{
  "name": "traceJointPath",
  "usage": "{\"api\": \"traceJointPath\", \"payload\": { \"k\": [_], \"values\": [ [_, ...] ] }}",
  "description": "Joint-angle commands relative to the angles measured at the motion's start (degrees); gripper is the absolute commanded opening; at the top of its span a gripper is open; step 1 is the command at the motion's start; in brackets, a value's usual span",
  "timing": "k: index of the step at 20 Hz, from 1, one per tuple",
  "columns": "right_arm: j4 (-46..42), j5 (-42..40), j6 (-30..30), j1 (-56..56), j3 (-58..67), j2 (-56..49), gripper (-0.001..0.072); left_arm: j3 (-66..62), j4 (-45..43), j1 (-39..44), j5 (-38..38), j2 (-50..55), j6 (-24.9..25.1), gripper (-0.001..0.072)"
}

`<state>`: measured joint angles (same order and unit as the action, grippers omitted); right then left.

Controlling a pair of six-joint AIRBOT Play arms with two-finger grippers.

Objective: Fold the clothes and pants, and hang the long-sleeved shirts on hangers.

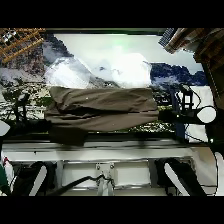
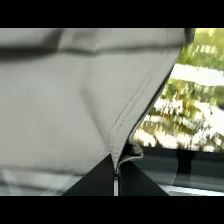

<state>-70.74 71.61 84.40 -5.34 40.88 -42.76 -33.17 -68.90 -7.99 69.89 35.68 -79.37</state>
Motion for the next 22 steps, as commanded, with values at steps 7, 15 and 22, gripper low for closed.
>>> {"api": "traceJointPath", "payload": {
  "k": [7,15,22],
  "values": [
    [3.67,-8.26,-2.21,0.04,18.99,-28.52,0.0026,-24.33,2.05,2.38,-15.43,23.89,2.67,0.0001],
    [6.56,-8.94,-2.05,0.74,37.0,-51.69,0.0027,-39.65,1.38,4.15,-15.96,55.15,1.81,0.0002],
    [3.02,-11.45,1.49,0.74,38.58,-54.8,0.0508,-40.35,0.59,3.3,-17.35,58.66,-1.44,0.0006]
  ]
}}
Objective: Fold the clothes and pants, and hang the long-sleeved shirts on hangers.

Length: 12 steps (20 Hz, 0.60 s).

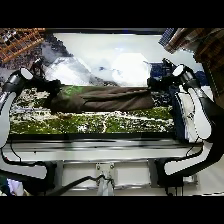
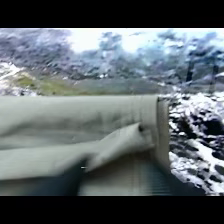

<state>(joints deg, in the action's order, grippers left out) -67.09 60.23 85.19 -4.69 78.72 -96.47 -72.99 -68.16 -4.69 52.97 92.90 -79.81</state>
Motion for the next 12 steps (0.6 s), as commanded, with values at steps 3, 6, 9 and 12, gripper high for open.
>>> {"api": "traceJointPath", "payload": {
  "k": [3,6,9,12],
  "values": [
    [-1.81,6.12,-2.01,0.02,0.72,-0.46,0.0543,-0.55,0.44,0.24,1.97,0.7,-0.94,0.029],
    [-6.38,7.54,-2.36,-1.57,0.5,2.8,0.0495,-0.57,-2.45,-2.93,4.96,-4.31,0.61,0.0364],
    [-3.56,6.84,-2.32,-7.17,0.37,5.29,0.0496,-0.57,-4.28,-8.31,3.74,-10.71,0.76,0.0365],
    [4.87,8.63,-6.43,-13.99,-2.95,5.4,0.05,-0.55,-3.72,-13.31,3.76,-14.88,0.02,0.0364]
  ]
}}
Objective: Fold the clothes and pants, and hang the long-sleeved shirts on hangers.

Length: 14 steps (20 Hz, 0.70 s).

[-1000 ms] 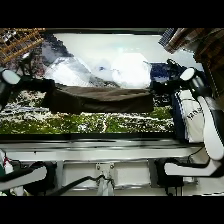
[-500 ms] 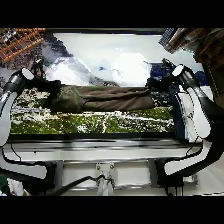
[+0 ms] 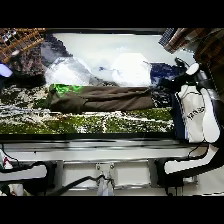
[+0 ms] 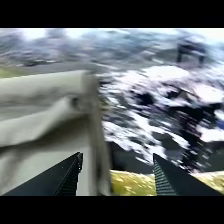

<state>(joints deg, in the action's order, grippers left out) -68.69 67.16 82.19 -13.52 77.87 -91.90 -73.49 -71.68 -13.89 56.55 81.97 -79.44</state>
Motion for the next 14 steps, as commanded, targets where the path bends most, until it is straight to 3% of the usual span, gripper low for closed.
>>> {"api": "traceJointPath", "payload": {
  "k": [1,3,7,14],
  "values": [
    [10.91,2.1,-6.75,-6.95,-4.22,0.81,0.05,-0.04,2.16,-4.94,0.85,-4.9,-0.28,0.0364],
    [15.52,2.08,-10.38,-8.41,-8.07,0.7,0.05,-0.04,9.46,-5.05,1.81,-6.03,-0.24,0.0364],
    [17.86,2.14,-11.43,-7.67,-9.35,-1.55,0.05,-0.04,24.28,-0.63,1.07,-6.01,2.19,0.0364],
    [25.88,1.4,-15.3,-7.26,-9.22,-6.36,0.05,-0.04,25.88,8.57,1.05,-6.01,5.05,0.0363]
  ]
}}
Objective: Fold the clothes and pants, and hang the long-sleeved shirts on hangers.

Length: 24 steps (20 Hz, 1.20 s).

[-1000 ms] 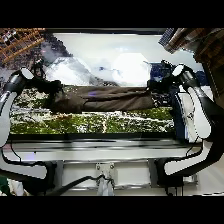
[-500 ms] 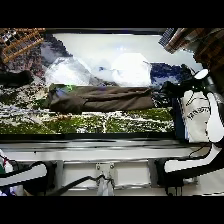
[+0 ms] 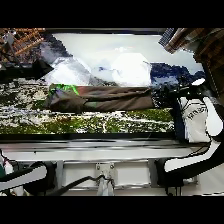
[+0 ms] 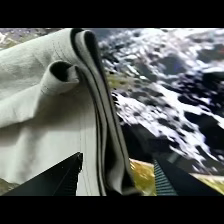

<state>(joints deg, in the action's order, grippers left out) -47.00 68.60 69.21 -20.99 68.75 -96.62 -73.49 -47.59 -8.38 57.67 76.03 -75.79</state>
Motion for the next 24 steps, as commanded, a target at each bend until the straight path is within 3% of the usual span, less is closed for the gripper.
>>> {"api": "traceJointPath", "payload": {
  "k": [1,7,9,11,13,14,15,24],
  "values": [
    [5.01,-0.09,-2.54,0.48,-0.13,-2.01,0.05,-0.04,1.77,3.82,-0.09,-0.07,1.75,0.0363],
    [4.96,-0.33,-2.67,4.2,-0.13,-3.48,0.0491,-0.04,1.81,7.34,-1.44,-0.04,1.73,0.0363],
    [5.86,-0.07,-2.8,5.95,-0.11,-3.45,0.0437,-0.04,1.81,9.35,-3.13,0.09,1.73,0.0364],
    [6.58,-0.59,-3.04,7.08,-0.11,-3.45,0.0339,-0.04,1.88,11.54,-4.35,0.87,1.68,0.0366],
    [6.6,-0.85,-3.02,7.23,-0.11,-3.43,0.0155,-0.04,1.81,14.03,-4.02,2.45,1.7,0.0366],
    [6.6,-0.61,-2.93,7.06,-0.11,-3.39,0.0023,-0.04,1.77,15.28,-3.63,3.41,1.73,0.0408],
    [6.49,-0.24,-2.89,7.06,-0.11,-3.23,0.0028,-0.04,1.77,16.63,-3.43,4.57,1.73,0.05],
    [6.49,1.9,-2.91,6.51,-0.11,5.86,0.0026,-0.04,1.77,28.46,-2.38,13.29,-0.15,0.045]
  ]
}}
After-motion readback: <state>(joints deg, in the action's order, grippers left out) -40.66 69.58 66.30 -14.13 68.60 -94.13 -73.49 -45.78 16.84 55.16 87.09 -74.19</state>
